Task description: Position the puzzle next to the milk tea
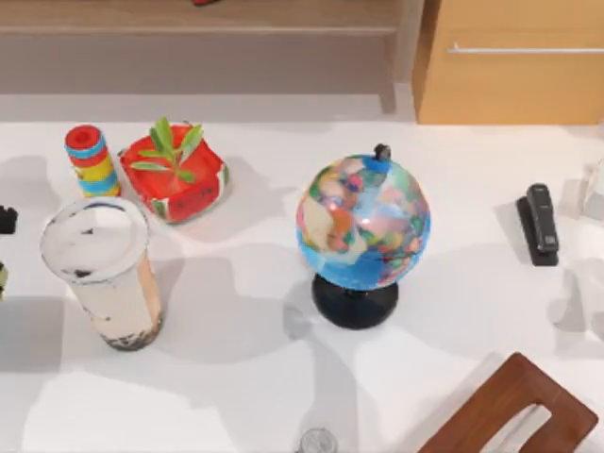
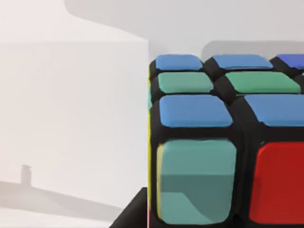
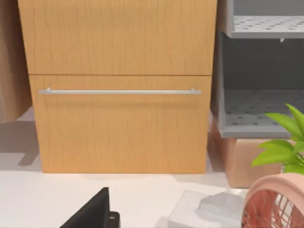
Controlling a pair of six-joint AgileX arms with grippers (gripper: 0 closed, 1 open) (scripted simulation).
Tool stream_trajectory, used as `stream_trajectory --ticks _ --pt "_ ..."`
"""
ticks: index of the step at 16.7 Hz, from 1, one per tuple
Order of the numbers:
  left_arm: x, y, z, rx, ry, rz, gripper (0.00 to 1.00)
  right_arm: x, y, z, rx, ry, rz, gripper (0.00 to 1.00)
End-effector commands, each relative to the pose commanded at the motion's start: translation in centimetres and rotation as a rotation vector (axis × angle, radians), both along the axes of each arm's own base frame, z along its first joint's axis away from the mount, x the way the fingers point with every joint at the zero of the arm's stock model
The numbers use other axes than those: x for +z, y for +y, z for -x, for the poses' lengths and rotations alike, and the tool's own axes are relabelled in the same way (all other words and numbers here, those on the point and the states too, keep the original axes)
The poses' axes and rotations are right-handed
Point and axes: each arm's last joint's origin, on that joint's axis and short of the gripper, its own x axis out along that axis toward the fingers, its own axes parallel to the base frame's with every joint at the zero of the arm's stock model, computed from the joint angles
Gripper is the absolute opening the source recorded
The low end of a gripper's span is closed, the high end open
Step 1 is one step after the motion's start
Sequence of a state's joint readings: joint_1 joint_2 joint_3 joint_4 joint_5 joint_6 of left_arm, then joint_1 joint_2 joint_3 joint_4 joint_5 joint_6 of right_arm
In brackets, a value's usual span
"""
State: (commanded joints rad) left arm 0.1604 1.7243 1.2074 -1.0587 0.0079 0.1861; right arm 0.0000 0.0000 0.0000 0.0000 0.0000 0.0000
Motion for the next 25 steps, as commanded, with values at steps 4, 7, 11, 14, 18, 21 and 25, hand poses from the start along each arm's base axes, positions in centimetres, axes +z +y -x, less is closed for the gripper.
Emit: stream_trajectory --ticks 4,7,11,14,18,21,25 --pt "0.0 0.1 -0.1 0.002 -0.002 0.001 0.00 0.0 0.0 0.0 0.000 0.000 0.000 1.00" --pt "0.1 0.3 -0.2 0.009 -0.009 0.000 0.00 0.0 0.0 0.0 0.000 0.000 0.000 1.00" --pt "0.3 0.7 -0.3 0.021 -0.027 -0.004 0.00 0.0 0.0 0.0 0.000 0.000 0.000 1.00" --pt "0.5 0.8 -0.5 0.025 -0.045 -0.007 0.00 0.0 0.0 0.0 0.000 0.000 0.000 1.00" --pt "0.6 0.8 -0.5 0.023 -0.068 -0.011 0.00 0.0 0.0 0.0 0.000 0.000 0.000 1.00" --pt "0.2 0.5 -0.4 0.017 -0.069 -0.012 0.00 0.0 0.0 0.0 0.000 0.000 0.000 1.00" --pt "-1.4 0.1 -0.1 0.003 -0.021 -0.003 0.00 0.0 0.0 0.0 0.000 0.000 0.000 1.00"
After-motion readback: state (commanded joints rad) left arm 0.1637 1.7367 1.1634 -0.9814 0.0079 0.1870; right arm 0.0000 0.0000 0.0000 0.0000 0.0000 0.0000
